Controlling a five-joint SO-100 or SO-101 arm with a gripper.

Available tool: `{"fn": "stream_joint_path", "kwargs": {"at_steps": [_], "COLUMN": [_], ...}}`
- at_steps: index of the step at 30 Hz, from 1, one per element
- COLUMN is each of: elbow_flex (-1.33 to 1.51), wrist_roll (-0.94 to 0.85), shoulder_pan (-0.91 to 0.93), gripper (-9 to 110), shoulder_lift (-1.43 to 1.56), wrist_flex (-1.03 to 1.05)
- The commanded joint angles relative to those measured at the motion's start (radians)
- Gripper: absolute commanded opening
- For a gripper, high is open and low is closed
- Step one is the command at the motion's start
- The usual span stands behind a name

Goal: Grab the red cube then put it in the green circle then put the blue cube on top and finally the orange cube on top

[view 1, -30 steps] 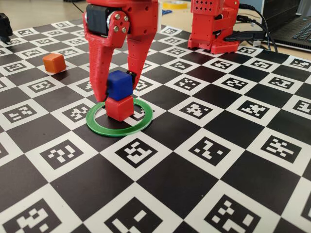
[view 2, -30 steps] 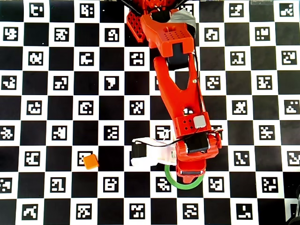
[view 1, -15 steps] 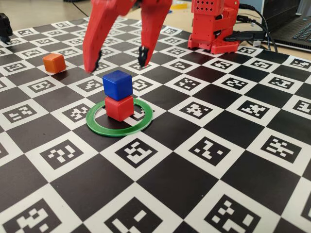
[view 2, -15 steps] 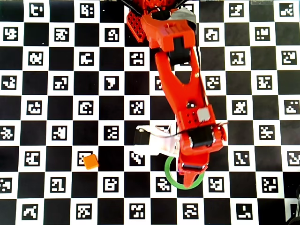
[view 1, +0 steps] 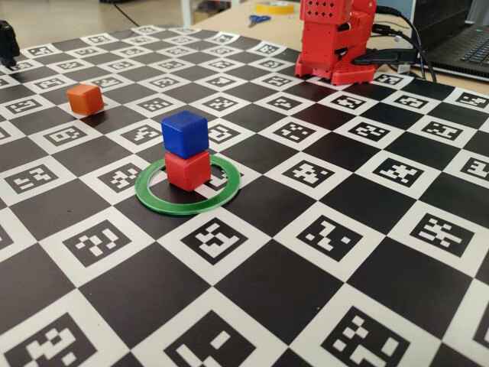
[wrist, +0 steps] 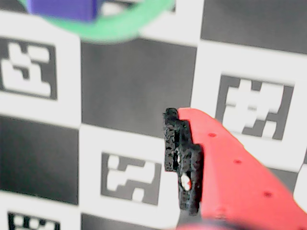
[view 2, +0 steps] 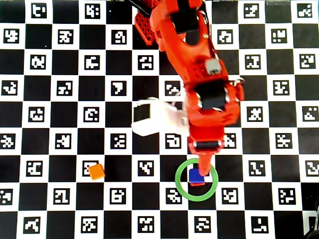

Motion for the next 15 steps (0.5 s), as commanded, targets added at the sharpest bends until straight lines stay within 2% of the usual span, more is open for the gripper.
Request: {"fn": "stream_joint_path", "kwargs": {"at_steps": [1, 7, 15], "elbow_flex": [-0.008, -0.009, -0.086], "wrist_roll": [-0.173, -0.362, -0.580], "shoulder_pan": [0.106, 0.275, 0.408], "gripper": [38, 39, 42], "shoulder_lift": [0.132, 0.127, 0.011], "wrist_flex": [0.080, 0.023, -0.012]}}
